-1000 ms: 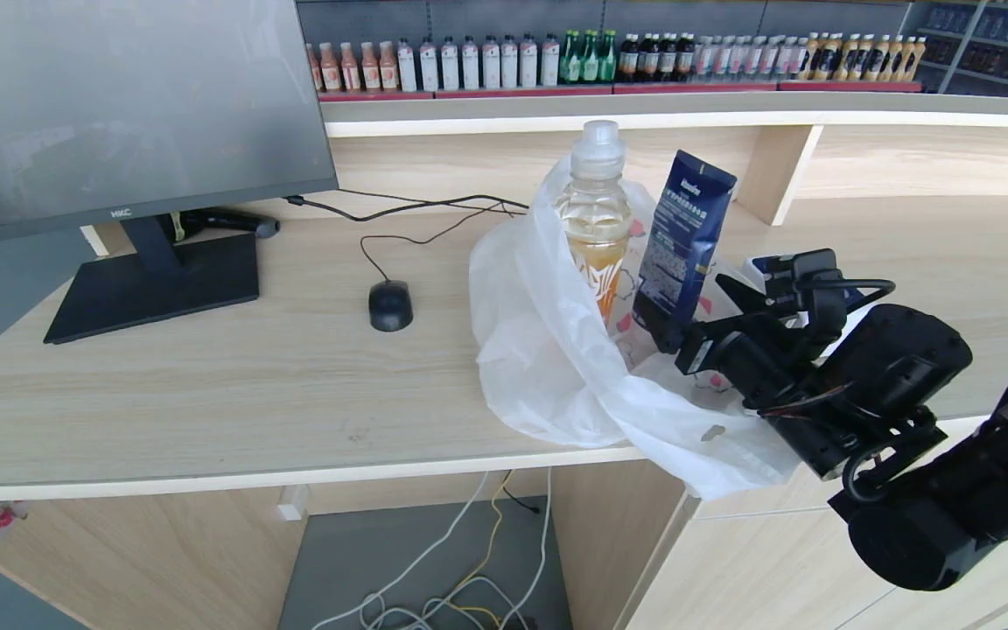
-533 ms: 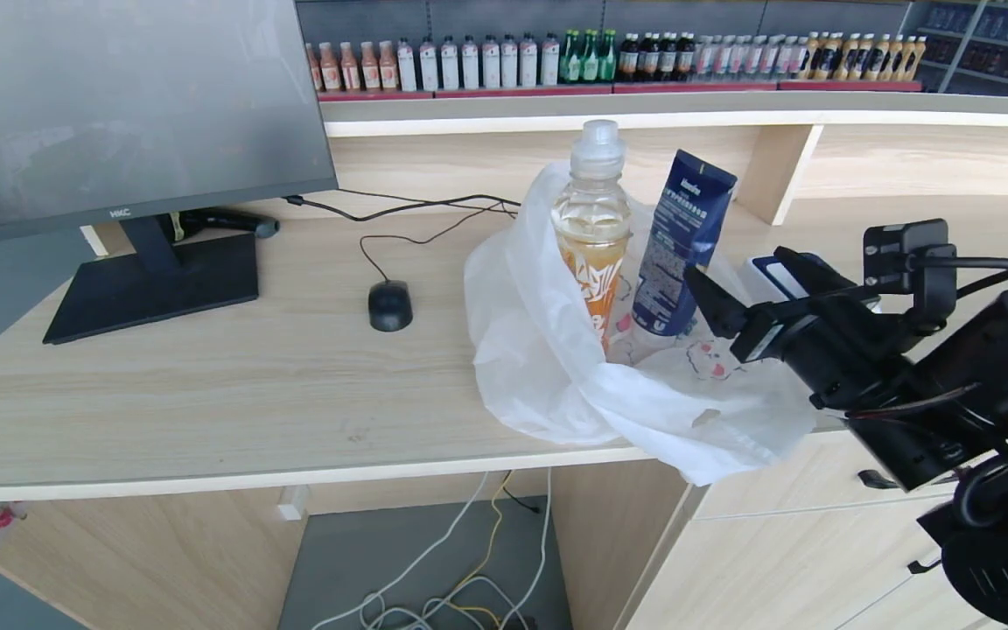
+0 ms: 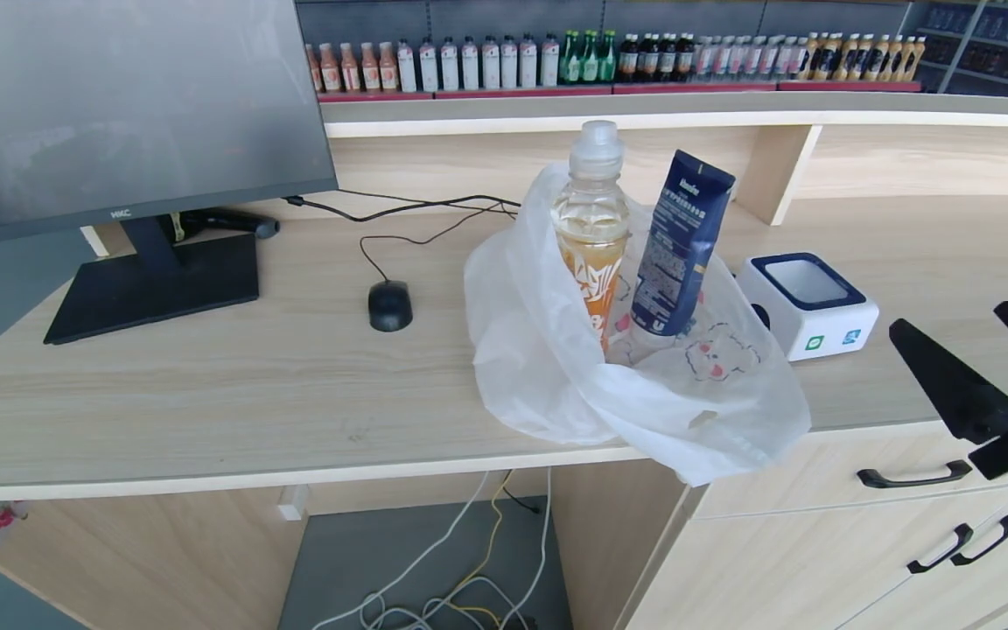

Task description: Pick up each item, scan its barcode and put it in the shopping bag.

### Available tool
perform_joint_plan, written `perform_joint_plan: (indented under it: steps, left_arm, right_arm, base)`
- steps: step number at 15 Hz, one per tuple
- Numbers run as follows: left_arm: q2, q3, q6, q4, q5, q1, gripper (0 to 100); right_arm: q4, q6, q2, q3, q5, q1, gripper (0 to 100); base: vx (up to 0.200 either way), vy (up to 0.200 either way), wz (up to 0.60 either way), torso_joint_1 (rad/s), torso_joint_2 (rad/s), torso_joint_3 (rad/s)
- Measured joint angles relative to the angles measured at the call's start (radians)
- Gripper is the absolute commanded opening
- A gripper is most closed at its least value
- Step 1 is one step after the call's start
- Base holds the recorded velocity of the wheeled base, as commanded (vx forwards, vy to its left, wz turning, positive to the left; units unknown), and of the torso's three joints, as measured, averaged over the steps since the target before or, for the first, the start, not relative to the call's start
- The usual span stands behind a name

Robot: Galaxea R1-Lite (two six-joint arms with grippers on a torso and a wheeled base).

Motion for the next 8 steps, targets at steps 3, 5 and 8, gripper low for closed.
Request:
perform_joint_plan:
  steps: [3,5,8]
  left_arm:
    - [0.000,0.000,0.000,0.000,0.000,0.000,100]
    - [0.000,0.000,0.000,0.000,0.000,0.000,100]
    - [0.000,0.000,0.000,0.000,0.000,0.001,100]
  right_arm:
    - [0.337,0.024,-0.289,0.056,0.004,-0.021,100]
    - [0.704,0.026,-0.509,0.063,0.011,-0.026,100]
    - [1.255,0.005,-0.843,0.048,0.073,-0.029,100]
  base:
    - [0.000,0.000,0.00,0.000,0.00,0.000]
    - [0.000,0.000,0.00,0.000,0.00,0.000]
    - [0.000,0.000,0.00,0.000,0.00,0.000]
